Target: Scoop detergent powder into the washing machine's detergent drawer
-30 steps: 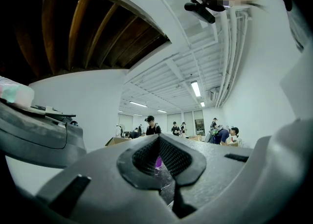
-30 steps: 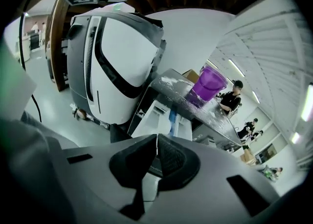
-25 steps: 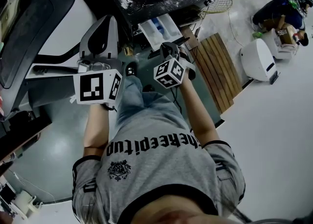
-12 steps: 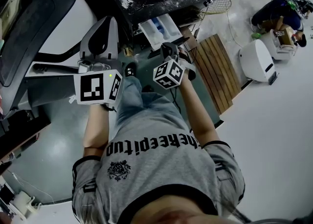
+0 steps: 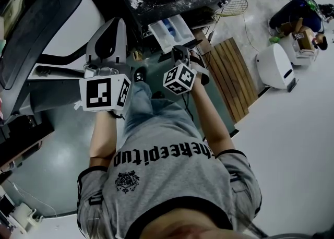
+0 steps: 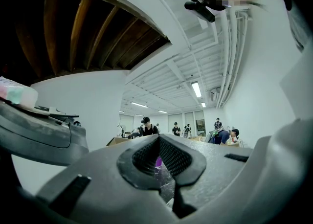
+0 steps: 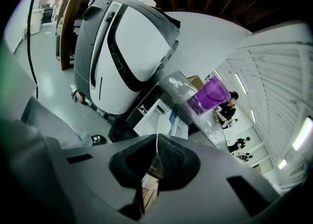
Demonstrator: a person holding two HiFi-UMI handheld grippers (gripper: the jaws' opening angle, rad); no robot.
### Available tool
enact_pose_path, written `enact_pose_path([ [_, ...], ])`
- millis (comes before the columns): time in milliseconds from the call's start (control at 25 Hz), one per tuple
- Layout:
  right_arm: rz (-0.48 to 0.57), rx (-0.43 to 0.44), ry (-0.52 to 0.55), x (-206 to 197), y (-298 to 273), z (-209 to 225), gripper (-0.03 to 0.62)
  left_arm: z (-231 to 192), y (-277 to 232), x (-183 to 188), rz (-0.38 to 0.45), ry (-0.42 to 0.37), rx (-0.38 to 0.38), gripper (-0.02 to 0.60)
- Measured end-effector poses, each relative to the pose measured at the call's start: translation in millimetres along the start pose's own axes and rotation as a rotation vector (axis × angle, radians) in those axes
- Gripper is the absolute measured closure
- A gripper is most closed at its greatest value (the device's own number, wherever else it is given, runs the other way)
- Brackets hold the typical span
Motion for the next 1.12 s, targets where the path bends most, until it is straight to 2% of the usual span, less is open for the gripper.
enact_pose_path([
  [240,0.007,0.008,-0.003,-2.6,-0.6,0.4,0.588,5.1,1.6,1.8,0.001,-0.007,0.008,0.578],
  [360,0.019,0.033,-0.046,-4.2,-0.1,2.4,0.588,8.3,2.9,3.2,-0.002,-0.012,0.013,0.578],
  [440,0.034,0.064,-0.13,-6.9,0.3,5.6,0.588,10.8,3.5,3.7,-0.002,-0.017,0.014,0.578],
  [640,0.079,0.196,-0.443,-14.5,2.8,21.4,0.588,12.9,1.8,7.8,0.006,-0.03,0.009,0.578],
  [760,0.113,0.246,-0.597,-20.5,7.4,30.2,0.588,15.4,-2.0,12.6,0.017,-0.034,-0.005,0.578],
  [920,0.152,0.249,-0.729,-21.8,17.9,44.1,0.588,15.4,-12.4,20.4,0.035,-0.041,-0.044,0.578],
  [1120,0.213,0.189,-0.834,-11.6,36.8,60.1,0.588,8.6,-24.1,30.4,0.044,-0.048,-0.107,0.578],
])
Point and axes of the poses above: the fingertips, and each gripper's own axes: y backward along the fingers, z to its right, x out of its top, the point moved 10 cm from there along y, backward along the fingers, and after that the axes turned 8 degrees about -z, right-handed, at the moved point
